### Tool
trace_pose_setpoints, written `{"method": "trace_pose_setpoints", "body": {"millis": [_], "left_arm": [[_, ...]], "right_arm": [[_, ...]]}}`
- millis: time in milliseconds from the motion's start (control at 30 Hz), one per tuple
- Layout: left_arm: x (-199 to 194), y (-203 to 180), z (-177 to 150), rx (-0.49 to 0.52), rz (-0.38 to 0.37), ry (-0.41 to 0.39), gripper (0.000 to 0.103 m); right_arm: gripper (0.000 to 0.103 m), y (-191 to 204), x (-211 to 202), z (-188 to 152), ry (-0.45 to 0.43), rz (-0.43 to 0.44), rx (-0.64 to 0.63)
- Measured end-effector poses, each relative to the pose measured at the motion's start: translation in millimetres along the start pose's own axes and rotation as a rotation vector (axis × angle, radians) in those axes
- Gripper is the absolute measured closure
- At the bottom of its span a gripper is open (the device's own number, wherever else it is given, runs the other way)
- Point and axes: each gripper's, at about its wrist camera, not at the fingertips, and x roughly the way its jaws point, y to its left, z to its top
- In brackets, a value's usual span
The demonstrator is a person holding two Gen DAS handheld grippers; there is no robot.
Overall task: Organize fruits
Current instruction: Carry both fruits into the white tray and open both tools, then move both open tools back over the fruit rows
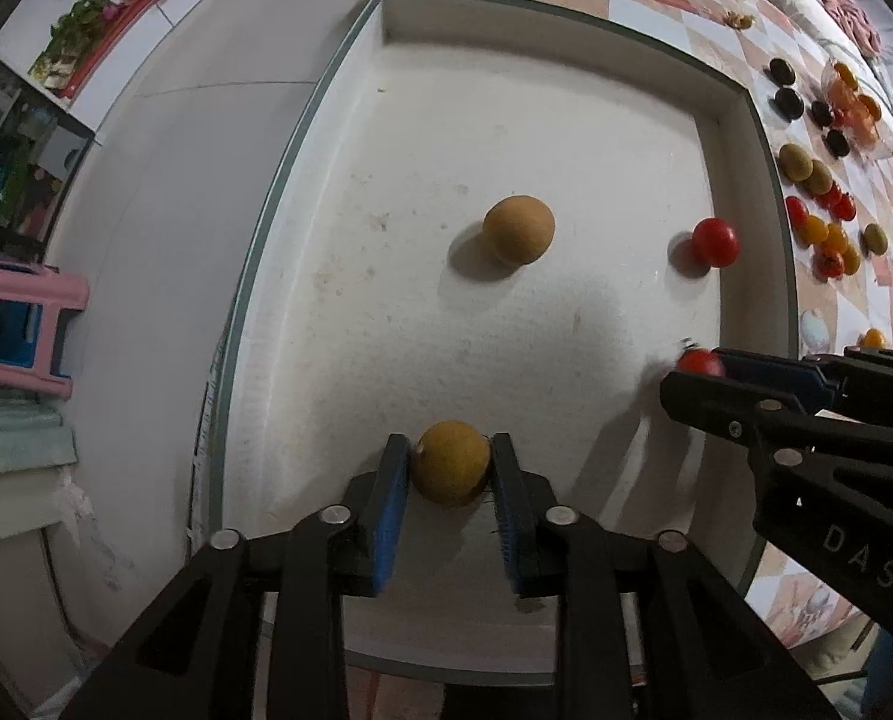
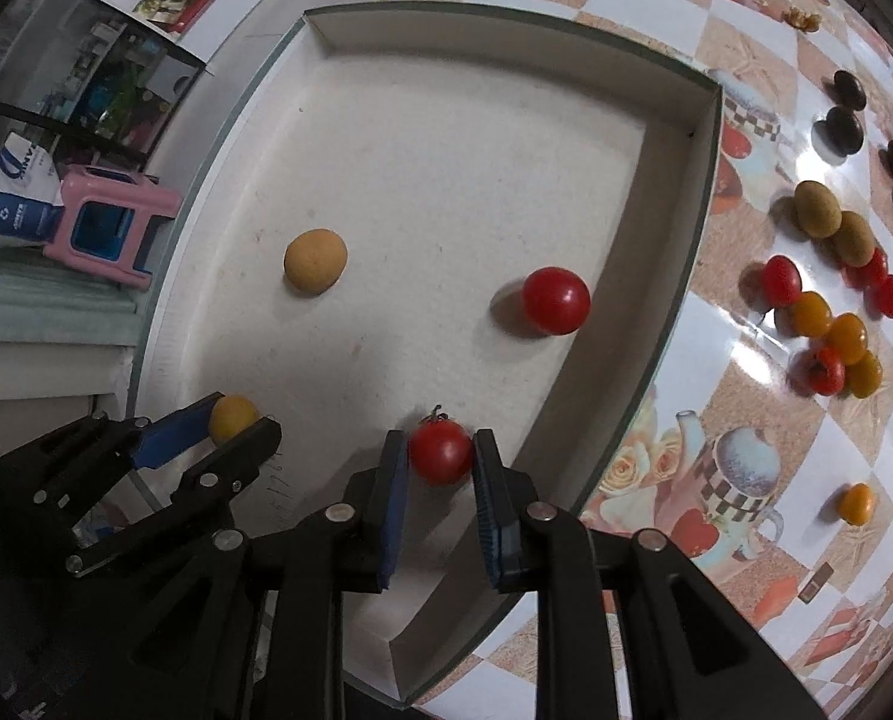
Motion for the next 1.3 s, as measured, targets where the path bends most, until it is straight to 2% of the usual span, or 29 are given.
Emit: {"method": "trace_pose_setpoints", "body": {"millis": [33, 67, 100, 233, 367, 533, 667, 833, 933, 1167, 1300], "left_arm": [[0, -2, 2, 0.002, 0.010, -0.006, 0.019], [-2, -5, 5, -0.001, 0.026, -0.030, 0.015], [-4, -6, 5, 0.003, 0.033, -0.050, 0.015], [-3, -13, 7, 0.028, 0.045, -0.032, 0.015], [-6, -18, 7, 0.030, 0.052, -0.032, 0.015], [-16, -22, 9, 0.037, 0.053, -0.034, 0.015], [-26, -31, 10, 0.054, 0.032, -0.054, 0.015], [-40, -58, 13, 0.095, 0.007, -0.082, 0.015], [-49, -78, 16, 0.128, -0.013, -0.099, 0.015], [-68, -132, 33, 0.212, -0.062, -0.133, 0.015], [-71, -157, 39, 0.252, -0.086, -0.141, 0.015]], "right_arm": [[0.059, 1, 3, 3, 0.003, 0.000, 0.000], [0.049, 1, 3, 4, 0.007, 0.007, 0.000], [0.046, 1, 3, 5, 0.003, 0.016, 0.002], [0.040, 4, 0, 6, -0.004, 0.015, -0.009], [0.020, 0, -15, 6, -0.039, 0.027, 0.004], [0.018, -5, -40, 10, -0.107, -0.005, 0.026], [0.011, -20, -57, 10, -0.146, -0.022, 0.053], [0.010, -59, -77, -1, -0.182, -0.059, 0.145], [0.010, -96, -88, -13, -0.194, -0.086, 0.227], [0.010, -177, -98, -54, -0.185, -0.130, 0.431], [0.010, -208, -100, -71, -0.181, -0.141, 0.507]]}}
